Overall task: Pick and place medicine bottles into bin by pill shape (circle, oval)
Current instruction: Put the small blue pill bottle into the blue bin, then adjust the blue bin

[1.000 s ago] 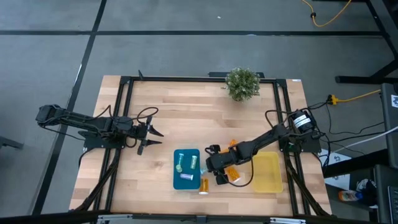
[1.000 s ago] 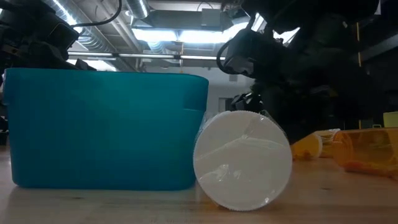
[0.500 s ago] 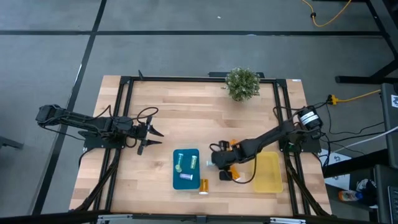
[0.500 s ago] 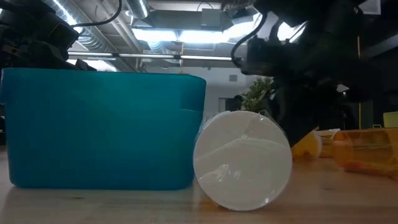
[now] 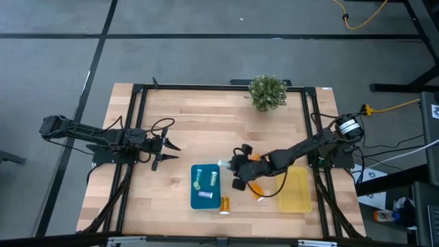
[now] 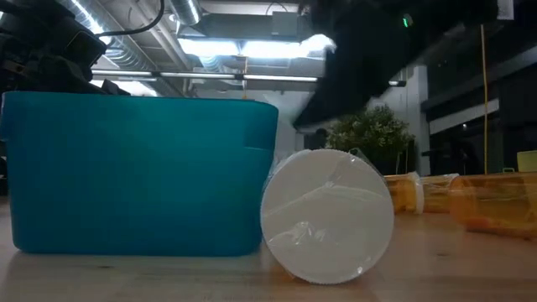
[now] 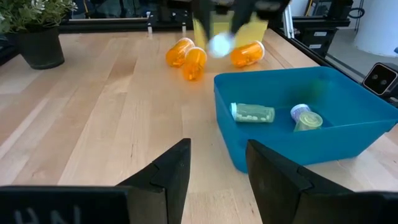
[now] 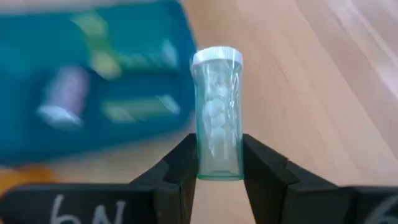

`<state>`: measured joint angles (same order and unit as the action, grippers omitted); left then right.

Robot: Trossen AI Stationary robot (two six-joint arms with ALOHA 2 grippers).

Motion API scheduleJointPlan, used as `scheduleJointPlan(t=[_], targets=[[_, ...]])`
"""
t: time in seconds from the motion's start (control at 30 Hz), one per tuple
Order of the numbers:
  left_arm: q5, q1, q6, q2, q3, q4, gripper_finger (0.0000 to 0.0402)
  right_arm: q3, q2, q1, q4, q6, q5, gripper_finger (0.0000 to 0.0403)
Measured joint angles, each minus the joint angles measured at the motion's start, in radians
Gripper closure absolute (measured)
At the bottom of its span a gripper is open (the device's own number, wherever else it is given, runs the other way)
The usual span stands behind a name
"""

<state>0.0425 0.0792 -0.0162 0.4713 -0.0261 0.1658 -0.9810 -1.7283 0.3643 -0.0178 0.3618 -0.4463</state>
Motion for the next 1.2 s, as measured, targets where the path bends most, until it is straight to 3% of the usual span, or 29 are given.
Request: scheduleJointPlan(t=[0.27, 0.5, 0.77, 1.2], targets=[[0.0, 0.0, 0.0, 0.0, 0.0, 0.0, 0.0254, -0.001, -0.002, -0.003, 0.322, -0.131, 0.14, 0.0293], [0.0, 0.0, 0.0, 0.0, 0.0, 0.002, 0.0254, -0.013, -0.061, -0.033, 0.397, -0.065, 0.255, 0.0293], [0.0, 0.0, 0.0, 0.0, 0.0, 0.002, 0.0254, -0.086, -0.1, -0.039, 0.389, -0.113, 0.311, 0.029], [0.0, 0.0, 0.001, 0.0, 0.0, 0.002, 0.0254, -0.085, -0.114, -0.056, 0.334, -0.077, 0.316, 0.0181]])
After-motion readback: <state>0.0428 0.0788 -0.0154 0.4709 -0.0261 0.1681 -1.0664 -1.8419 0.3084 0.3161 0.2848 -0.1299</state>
